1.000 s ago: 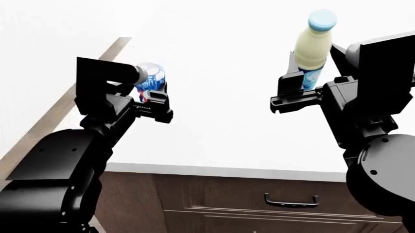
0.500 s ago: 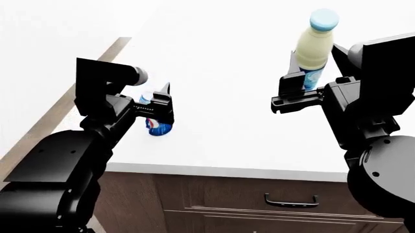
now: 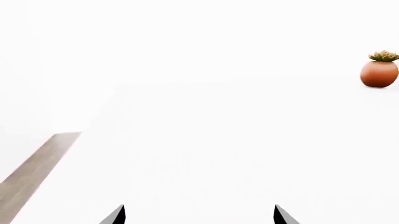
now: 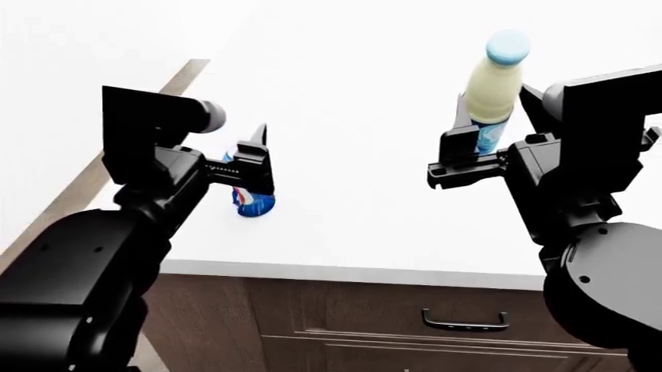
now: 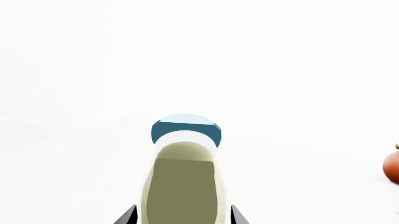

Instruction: Move the drinks to the dining counter.

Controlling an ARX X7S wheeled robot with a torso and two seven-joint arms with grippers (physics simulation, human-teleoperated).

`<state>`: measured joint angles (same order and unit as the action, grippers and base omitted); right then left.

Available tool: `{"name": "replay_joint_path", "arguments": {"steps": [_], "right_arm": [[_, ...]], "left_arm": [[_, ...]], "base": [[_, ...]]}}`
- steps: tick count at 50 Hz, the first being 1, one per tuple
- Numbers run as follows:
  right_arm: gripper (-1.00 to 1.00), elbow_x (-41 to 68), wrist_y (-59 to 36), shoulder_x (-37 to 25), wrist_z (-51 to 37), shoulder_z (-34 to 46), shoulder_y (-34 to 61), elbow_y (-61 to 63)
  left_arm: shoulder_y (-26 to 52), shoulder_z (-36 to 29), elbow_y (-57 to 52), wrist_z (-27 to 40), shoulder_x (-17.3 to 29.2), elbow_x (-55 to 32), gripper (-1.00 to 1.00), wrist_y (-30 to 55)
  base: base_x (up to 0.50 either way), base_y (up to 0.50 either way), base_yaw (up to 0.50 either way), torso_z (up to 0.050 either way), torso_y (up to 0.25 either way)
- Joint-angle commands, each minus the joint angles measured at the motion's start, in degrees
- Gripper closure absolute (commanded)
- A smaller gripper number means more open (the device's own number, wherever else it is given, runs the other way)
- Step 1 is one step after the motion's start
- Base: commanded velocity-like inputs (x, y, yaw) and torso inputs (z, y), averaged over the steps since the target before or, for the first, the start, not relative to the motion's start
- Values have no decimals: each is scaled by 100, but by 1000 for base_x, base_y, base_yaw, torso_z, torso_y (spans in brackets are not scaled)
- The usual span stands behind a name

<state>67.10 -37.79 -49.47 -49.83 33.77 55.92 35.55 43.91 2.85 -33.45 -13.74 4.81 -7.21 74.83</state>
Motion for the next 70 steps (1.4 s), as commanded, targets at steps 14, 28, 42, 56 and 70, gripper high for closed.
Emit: {"name": "replay_joint_path", "arguments": {"steps": [14,28,42,56,70], "right_arm": [[100,-512,269,268,359,163,-386,-484],[100,-519,173,387,448,304,-396,-686],[100,-543,123,473,480,401,-451,-874],[100,-565,179,442,481,413,-593,-934],[100,-511,169,407,457,391,-625,-916]], "left_arm": [[7,80,-425,105,39,-201,-100,274],[-26,69,-425,160,69,-284,-100,251],[-61,68,-374,214,113,-350,-100,193],[-78,68,-357,267,128,-416,-100,152],[-92,53,-383,330,150,-487,-100,162]], "base": [[0,0,0,0,0],[0,0,0,0,1],[0,0,0,1,1],[0,0,0,0,0],[0,0,0,0,1]]}}
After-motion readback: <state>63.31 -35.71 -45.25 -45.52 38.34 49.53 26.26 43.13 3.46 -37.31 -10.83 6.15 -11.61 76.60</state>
